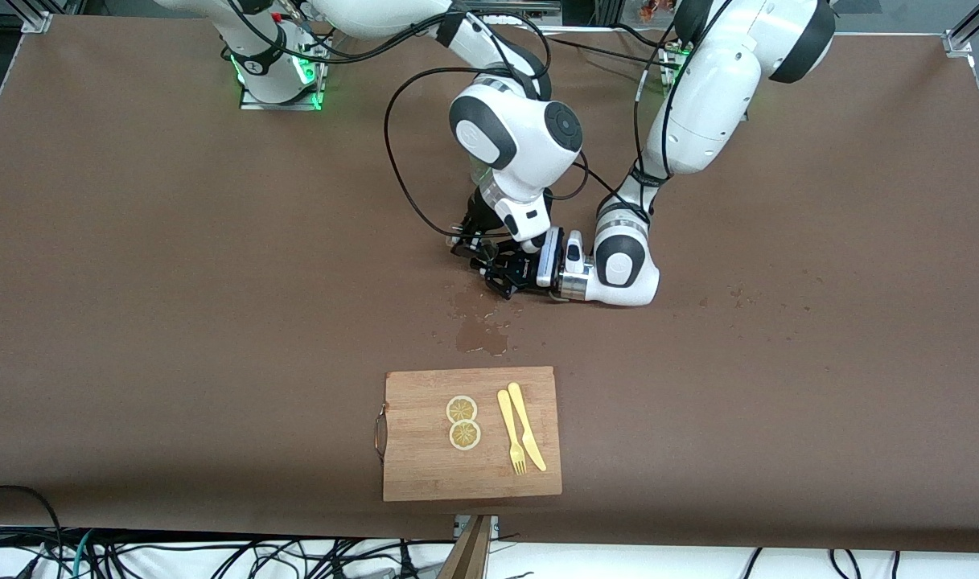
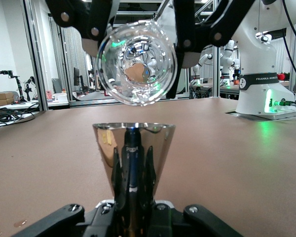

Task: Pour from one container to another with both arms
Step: 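Lower the beaker with the right gripper while the left gripper lowers the jigger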

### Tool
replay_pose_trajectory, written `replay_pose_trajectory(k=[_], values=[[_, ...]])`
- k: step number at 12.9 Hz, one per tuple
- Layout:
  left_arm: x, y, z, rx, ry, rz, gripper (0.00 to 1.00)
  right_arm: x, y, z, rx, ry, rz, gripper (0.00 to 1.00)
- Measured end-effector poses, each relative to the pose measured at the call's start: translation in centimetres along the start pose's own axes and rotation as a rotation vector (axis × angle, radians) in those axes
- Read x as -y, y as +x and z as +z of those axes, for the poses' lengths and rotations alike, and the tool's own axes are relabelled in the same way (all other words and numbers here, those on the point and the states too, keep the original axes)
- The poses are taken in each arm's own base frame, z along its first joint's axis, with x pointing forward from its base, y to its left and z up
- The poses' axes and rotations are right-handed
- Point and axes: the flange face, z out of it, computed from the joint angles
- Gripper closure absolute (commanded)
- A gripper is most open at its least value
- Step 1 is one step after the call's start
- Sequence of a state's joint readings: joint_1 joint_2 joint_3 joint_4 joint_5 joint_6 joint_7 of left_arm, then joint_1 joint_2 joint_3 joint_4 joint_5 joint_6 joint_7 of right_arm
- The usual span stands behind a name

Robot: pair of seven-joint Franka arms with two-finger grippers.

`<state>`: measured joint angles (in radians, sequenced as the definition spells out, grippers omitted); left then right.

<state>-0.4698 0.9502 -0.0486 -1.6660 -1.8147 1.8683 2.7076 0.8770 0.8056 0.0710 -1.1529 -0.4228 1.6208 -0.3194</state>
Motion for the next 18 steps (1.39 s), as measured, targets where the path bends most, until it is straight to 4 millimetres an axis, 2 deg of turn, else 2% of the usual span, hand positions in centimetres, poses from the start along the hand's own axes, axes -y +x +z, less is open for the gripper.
replay_pose_trajectory(k=[7,10,12,14,16,18], values=[[0.0,0.0,-0.1,0.001,0.001,0.000,1.00,0.3,0.3,-0.4,0.030,-0.041,-0.007,0.86],[0.0,0.0,-0.1,0.002,0.001,0.000,1.00,-1.2,-0.4,-0.5,0.000,0.018,0.023,0.86],[0.1,0.0,-0.2,0.003,0.002,0.001,1.00,-4.4,-1.9,0.4,-0.060,0.128,0.036,0.86],[0.2,-0.1,-0.4,0.006,0.005,0.001,1.00,-8.6,-4.3,1.5,-0.151,0.234,0.047,0.86],[0.5,-0.2,-1.0,0.007,0.019,0.000,1.00,-12.5,-7.5,3.2,-0.259,0.314,0.062,0.86],[1.2,-0.3,-2.3,0.006,0.045,-0.003,1.00,-15.3,-11.2,5.5,-0.361,0.388,0.054,0.86]])
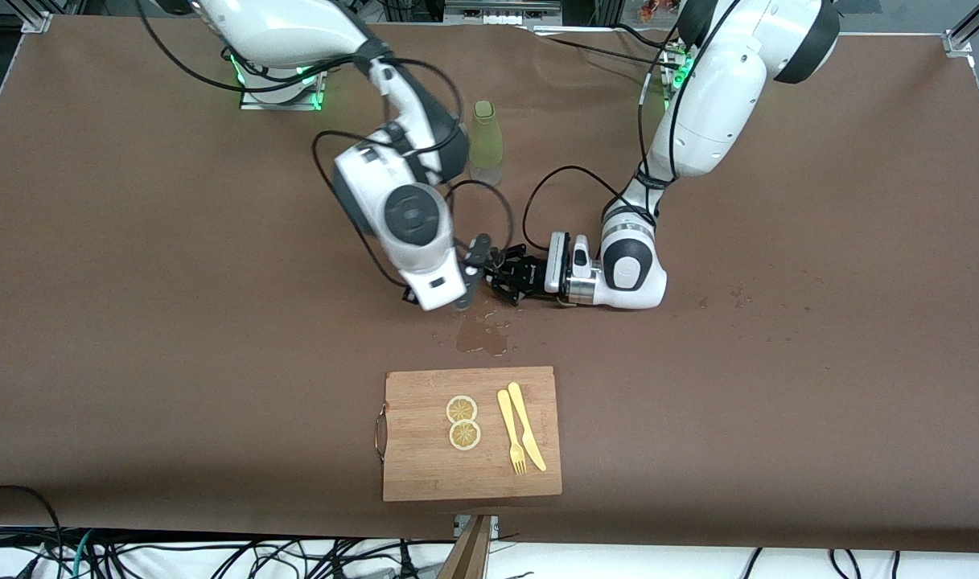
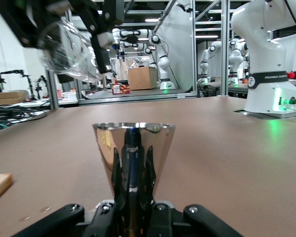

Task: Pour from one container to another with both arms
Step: 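Lower the beaker with the right gripper while the left gripper lowers the jigger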

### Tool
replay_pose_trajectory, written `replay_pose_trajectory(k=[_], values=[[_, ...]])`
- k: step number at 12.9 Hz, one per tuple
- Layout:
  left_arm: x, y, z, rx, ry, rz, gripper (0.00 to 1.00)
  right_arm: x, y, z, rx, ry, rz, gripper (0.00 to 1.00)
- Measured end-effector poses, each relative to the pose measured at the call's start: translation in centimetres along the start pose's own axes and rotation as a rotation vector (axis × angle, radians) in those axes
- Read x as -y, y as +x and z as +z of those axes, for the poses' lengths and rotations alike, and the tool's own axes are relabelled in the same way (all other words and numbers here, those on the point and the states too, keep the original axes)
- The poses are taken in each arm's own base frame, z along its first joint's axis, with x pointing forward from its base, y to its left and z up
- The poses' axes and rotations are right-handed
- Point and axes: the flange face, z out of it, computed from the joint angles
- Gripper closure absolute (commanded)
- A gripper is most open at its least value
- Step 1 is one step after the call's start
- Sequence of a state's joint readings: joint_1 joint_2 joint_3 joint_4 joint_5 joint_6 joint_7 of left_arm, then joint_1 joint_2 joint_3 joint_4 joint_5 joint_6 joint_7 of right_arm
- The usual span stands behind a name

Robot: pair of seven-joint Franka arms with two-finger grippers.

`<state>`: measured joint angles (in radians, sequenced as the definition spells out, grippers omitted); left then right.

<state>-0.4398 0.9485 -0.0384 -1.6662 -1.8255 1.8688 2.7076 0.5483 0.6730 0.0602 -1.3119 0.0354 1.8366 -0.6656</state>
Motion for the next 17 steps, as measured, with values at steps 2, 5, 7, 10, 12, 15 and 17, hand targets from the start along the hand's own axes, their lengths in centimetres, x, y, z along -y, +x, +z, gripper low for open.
replay_pose_trajectory(k=[2,5,7,10,12,15,17], values=[[1.1,0.3,-1.9,-0.002,0.032,0.003,1.00,-3.2,-4.4,-0.2,-0.075,0.065,-0.009,0.86],[2.5,1.8,-5.7,-0.014,0.088,-0.002,1.00,-8.3,-12.3,-0.6,-0.198,0.158,-0.001,0.86],[3.1,3.2,-8.8,-0.016,0.103,-0.018,1.00,-11.3,-17.4,-1.0,-0.308,0.194,-0.001,0.82],[4.1,5.6,-14.7,-0.019,0.089,-0.044,1.00,-14.9,-24.6,-0.5,-0.481,0.218,-0.038,0.82],[4.2,6.8,-18.9,-0.034,0.052,-0.070,1.00,-16.4,-28.8,1.2,-0.588,0.215,-0.101,0.82],[3.6,7.7,-24.9,-0.058,-0.007,-0.094,1.00,-17.0,-35.0,6.0,-0.714,0.200,-0.215,0.82],[2.8,7.6,-28.3,-0.077,-0.039,-0.103,1.00,-17.1,-38.9,8.9,-0.749,0.175,-0.295,0.82]])
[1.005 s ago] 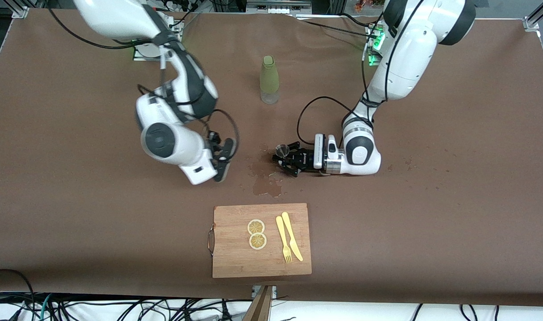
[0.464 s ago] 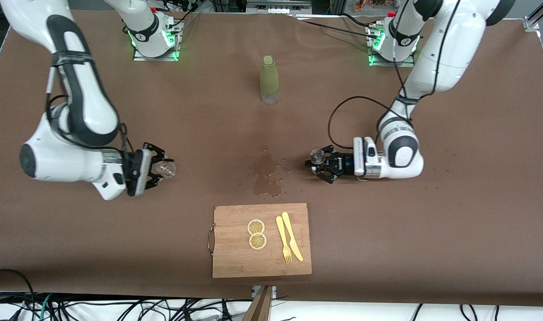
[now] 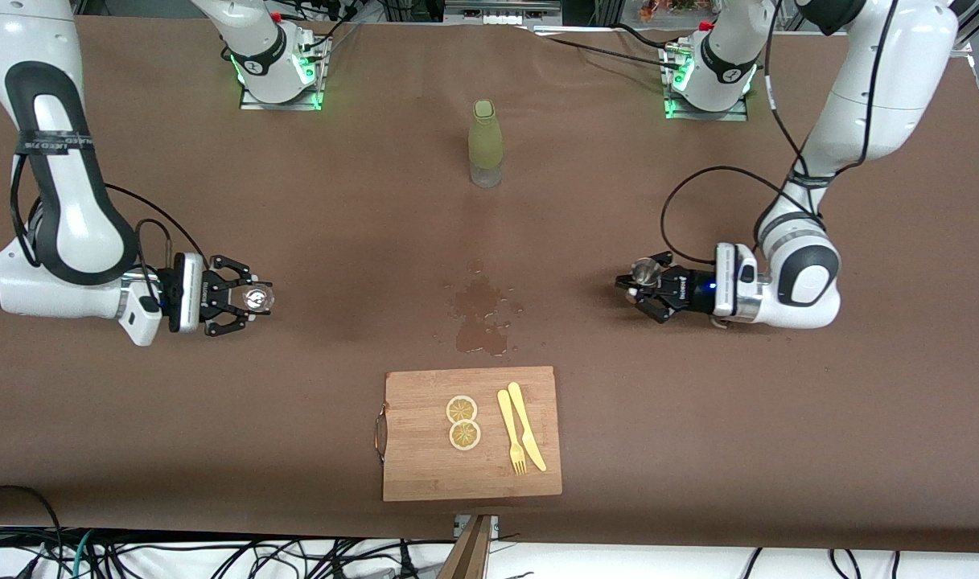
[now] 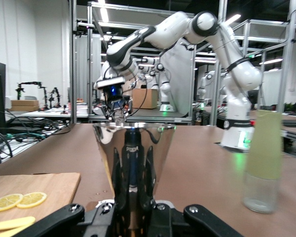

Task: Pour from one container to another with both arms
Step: 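Lower the beaker with the right gripper while the left gripper lowers the jigger, then set the beaker down and open the right gripper while the left gripper releases the jigger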

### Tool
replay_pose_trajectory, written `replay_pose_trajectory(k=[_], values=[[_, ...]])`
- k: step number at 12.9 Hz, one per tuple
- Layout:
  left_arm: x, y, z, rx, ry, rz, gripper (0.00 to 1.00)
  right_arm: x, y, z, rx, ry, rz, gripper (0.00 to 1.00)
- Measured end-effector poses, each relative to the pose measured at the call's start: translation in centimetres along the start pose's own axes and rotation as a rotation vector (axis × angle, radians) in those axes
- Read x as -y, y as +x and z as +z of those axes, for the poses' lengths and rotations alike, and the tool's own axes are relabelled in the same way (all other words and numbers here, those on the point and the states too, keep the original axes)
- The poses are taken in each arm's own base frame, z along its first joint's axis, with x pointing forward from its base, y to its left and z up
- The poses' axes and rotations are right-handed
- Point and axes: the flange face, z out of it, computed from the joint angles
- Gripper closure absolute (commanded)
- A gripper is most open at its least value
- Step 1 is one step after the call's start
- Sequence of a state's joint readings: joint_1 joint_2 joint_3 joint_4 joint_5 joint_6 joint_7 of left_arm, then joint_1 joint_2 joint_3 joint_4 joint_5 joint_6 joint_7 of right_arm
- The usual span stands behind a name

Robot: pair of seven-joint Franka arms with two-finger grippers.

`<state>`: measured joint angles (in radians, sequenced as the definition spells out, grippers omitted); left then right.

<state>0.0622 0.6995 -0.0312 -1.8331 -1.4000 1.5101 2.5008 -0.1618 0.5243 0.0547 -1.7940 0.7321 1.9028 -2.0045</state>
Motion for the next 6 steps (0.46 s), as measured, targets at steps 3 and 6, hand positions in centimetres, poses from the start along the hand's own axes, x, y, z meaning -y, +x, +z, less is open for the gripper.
replay_pose_trajectory(k=[3,6], values=[[-1.9,-0.1,-5.3,-0.020,-0.040,-0.018,1.00,1.3,-6.8,-0.1,-0.047,-0.006,-0.117,0.82],[-4.1,-0.4,-11.0,-0.012,-0.058,-0.037,1.00,2.3,-12.2,0.9,-0.092,-0.004,-0.186,0.82]])
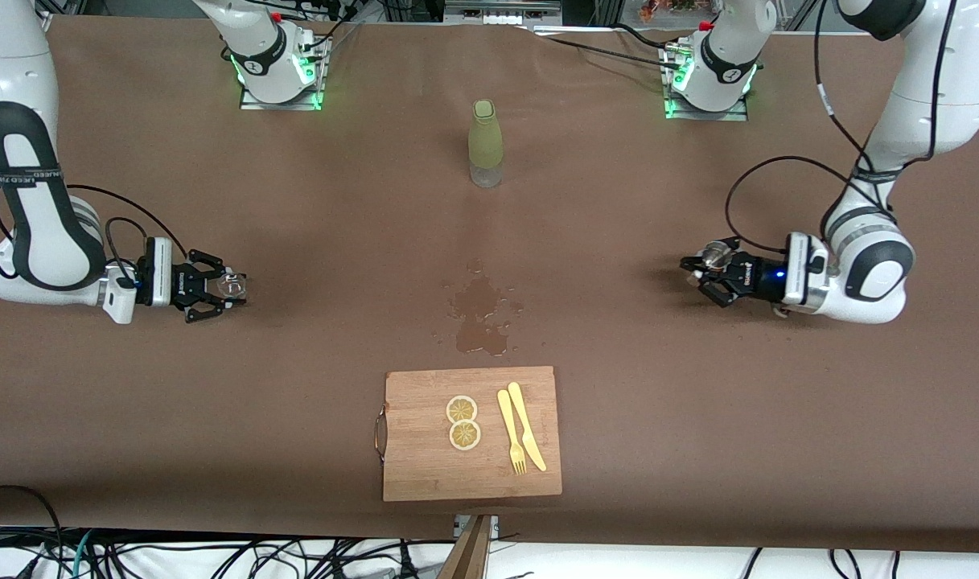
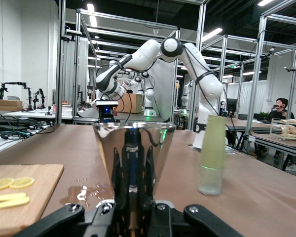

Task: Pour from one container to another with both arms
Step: 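Set the beaker down and open the right gripper while the left gripper releases the jigger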

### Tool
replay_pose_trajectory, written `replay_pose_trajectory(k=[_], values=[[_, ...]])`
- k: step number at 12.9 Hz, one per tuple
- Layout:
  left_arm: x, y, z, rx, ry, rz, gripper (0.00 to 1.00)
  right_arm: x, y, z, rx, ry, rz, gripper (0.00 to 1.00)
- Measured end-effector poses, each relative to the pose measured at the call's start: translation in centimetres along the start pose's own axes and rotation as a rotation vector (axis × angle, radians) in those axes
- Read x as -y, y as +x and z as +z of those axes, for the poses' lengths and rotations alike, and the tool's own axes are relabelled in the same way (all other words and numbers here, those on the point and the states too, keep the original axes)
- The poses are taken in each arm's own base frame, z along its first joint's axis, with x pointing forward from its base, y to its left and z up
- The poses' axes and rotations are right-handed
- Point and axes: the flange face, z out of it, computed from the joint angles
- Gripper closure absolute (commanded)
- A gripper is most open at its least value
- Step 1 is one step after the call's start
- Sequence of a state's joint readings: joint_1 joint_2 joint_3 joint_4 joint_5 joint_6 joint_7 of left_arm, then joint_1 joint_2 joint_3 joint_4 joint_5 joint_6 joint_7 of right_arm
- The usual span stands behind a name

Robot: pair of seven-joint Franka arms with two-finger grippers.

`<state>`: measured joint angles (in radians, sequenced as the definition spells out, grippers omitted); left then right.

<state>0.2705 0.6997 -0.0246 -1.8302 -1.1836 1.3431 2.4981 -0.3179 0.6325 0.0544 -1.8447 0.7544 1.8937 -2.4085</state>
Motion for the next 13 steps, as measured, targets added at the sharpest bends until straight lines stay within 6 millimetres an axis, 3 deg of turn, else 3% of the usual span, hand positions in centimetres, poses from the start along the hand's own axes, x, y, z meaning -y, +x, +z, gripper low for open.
replay_pose_trajectory(k=[3,5,6,7,8,11,13], values=[[-2.3,-0.6,-4.7,0.024,0.002,-0.020,1.00,1.7,-3.7,0.4,-0.039,-0.002,-0.032,0.81],[-3.6,-1.4,-7.6,0.030,0.023,-0.009,1.00,2.6,-5.5,0.9,-0.063,0.002,-0.034,0.74],[-4.0,-1.9,-8.8,0.012,0.031,0.002,1.00,2.9,-5.9,0.8,-0.084,-0.005,-0.034,0.60],[-4.3,-2.6,-9.7,-0.003,0.036,0.001,1.00,3.1,-6.1,0.7,-0.090,-0.007,-0.032,0.19],[-4.8,-3.6,-10.9,-0.007,0.047,-0.003,1.00,3.1,-6.2,0.6,-0.091,-0.007,-0.030,0.00],[-6.5,-6.2,-14.2,-0.019,0.067,0.008,1.00,3.5,-6.9,0.4,-0.086,-0.010,-0.017,0.00],[-6.8,-7.5,-15.4,-0.028,0.066,0.012,1.00,3.6,-7.3,-0.2,-0.078,-0.017,-0.012,0.00]])
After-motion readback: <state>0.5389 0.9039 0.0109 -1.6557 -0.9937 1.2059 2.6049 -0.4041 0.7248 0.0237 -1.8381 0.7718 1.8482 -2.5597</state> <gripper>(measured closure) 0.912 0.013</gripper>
